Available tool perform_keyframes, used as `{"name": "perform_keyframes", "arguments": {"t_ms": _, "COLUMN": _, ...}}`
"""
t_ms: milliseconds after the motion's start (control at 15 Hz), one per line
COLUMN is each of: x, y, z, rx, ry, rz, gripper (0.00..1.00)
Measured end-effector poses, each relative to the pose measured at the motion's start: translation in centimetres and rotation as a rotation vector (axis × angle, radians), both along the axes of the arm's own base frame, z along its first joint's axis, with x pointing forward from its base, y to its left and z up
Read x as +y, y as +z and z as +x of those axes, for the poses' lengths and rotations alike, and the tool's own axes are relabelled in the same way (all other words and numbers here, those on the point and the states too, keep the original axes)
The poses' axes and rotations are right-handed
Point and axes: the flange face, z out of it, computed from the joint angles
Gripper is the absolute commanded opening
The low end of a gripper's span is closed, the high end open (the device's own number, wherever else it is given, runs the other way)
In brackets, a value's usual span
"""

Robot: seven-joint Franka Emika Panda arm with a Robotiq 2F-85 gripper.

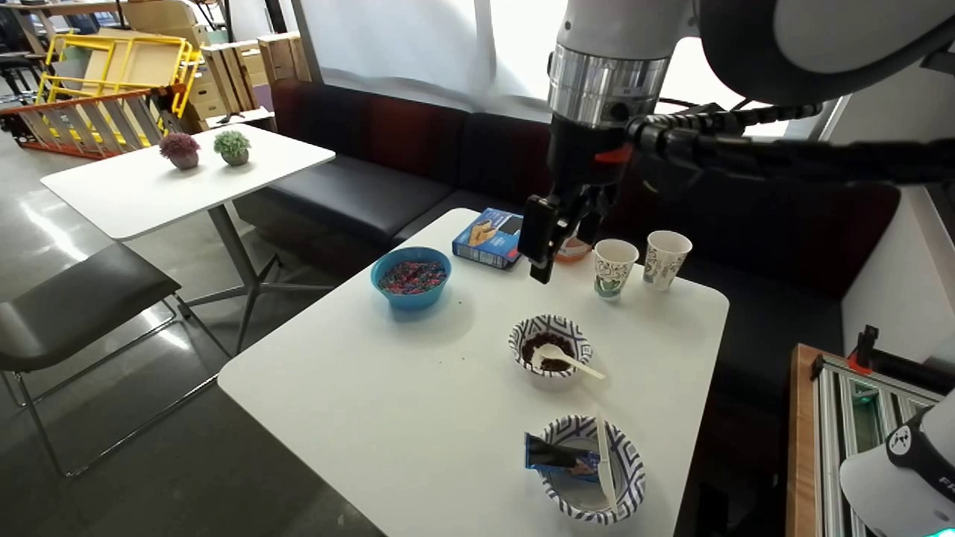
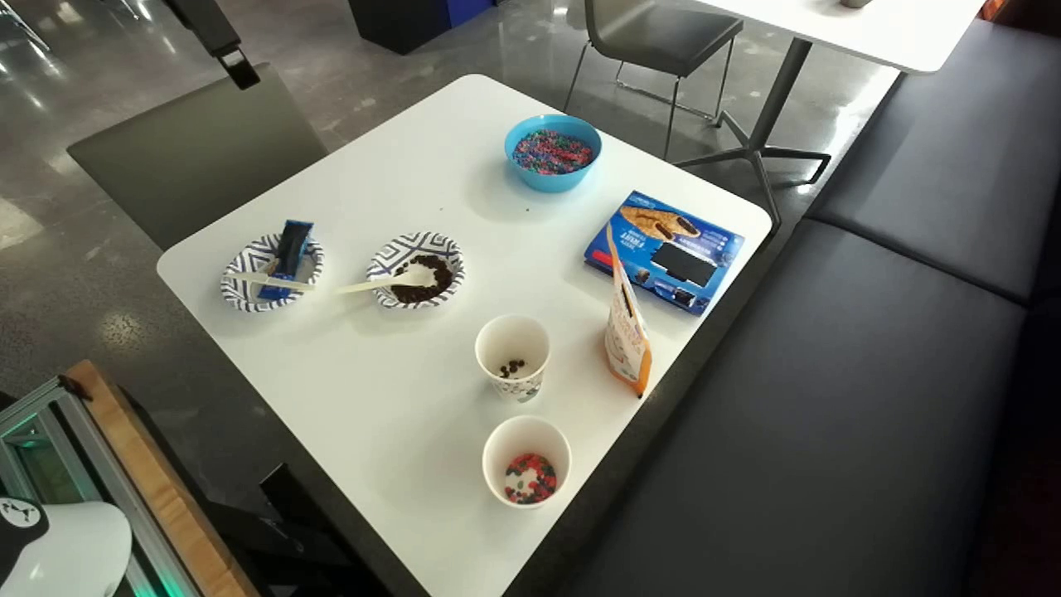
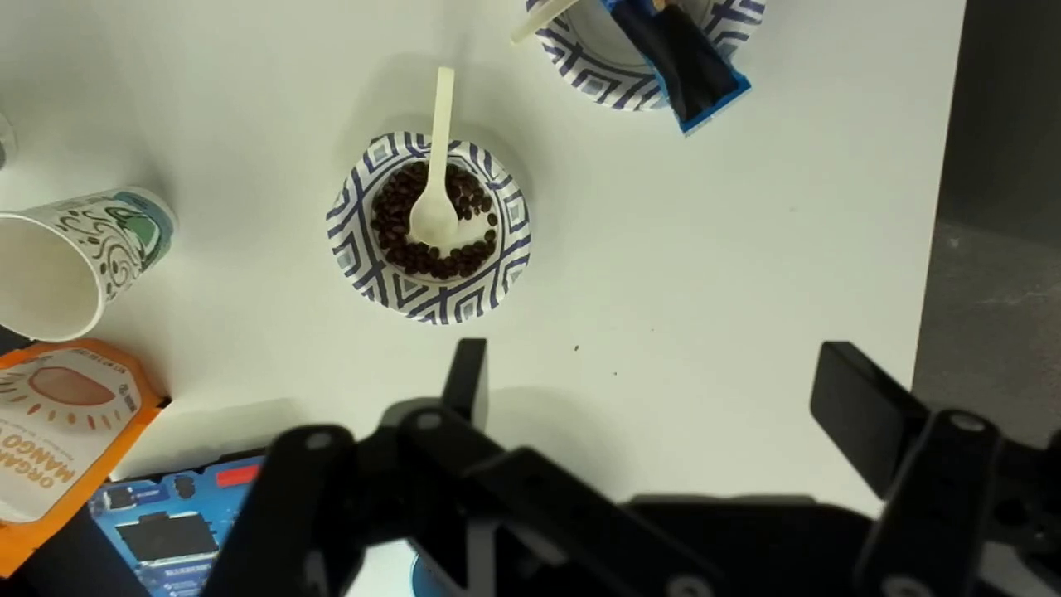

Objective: Move the blue and white bowl to the left, then use the spoon to place some of its contents into the cup

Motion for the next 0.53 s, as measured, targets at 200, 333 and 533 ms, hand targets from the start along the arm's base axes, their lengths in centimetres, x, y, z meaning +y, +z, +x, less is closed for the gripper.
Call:
{"name": "perform_keyframes", "arguments": {"t_ms": 200, "x": -0.5, "y": -1.7, "z": 1.4, "rx": 0.001, "ry": -0.091, "rz": -0.024, "gripper": 1.0}}
{"name": "perform_keyframes", "arguments": {"t_ms": 333, "x": -1.0, "y": -3.6, "z": 3.1, "rx": 0.001, "ry": -0.167, "rz": -0.036, "gripper": 1.0}}
{"name": "perform_keyframes", "arguments": {"t_ms": 533, "x": -2.0, "y": -7.1, "z": 6.0, "rx": -0.006, "ry": -0.247, "rz": -0.056, "gripper": 1.0}}
